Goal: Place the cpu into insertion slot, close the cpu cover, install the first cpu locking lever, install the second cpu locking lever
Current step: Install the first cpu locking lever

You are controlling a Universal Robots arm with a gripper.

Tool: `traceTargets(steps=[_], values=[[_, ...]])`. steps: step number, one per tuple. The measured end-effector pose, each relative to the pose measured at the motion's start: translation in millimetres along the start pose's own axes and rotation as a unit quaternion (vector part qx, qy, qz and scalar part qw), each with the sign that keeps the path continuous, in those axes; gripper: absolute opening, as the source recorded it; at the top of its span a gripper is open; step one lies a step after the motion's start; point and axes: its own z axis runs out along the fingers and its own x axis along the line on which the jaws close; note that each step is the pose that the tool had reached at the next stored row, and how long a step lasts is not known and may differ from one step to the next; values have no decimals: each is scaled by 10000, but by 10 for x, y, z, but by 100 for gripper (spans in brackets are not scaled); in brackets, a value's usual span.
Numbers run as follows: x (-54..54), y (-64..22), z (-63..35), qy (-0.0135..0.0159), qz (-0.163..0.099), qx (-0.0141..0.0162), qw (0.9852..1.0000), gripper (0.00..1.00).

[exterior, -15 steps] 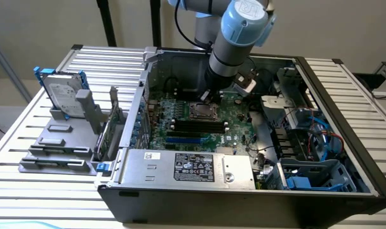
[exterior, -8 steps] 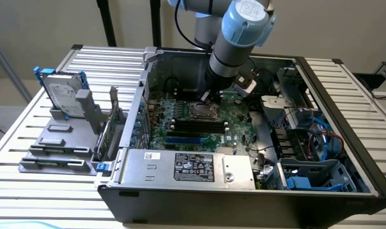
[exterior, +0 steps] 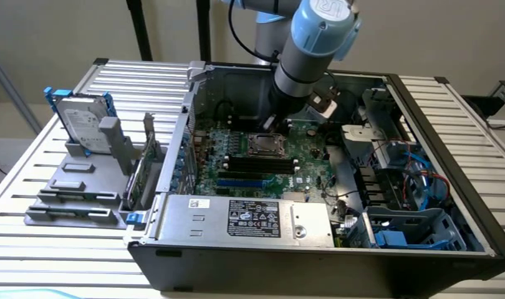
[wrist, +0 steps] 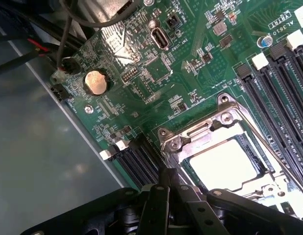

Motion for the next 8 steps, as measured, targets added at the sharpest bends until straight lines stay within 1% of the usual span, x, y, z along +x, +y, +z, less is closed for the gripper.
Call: traceTargets(steps=[4,6,8], values=[[-43,-7,-35,0,-1,0,10000,11],[-76,-23,-43,1,-1,0,10000,11],[-85,-29,-44,0,-4,0,10000,11]])
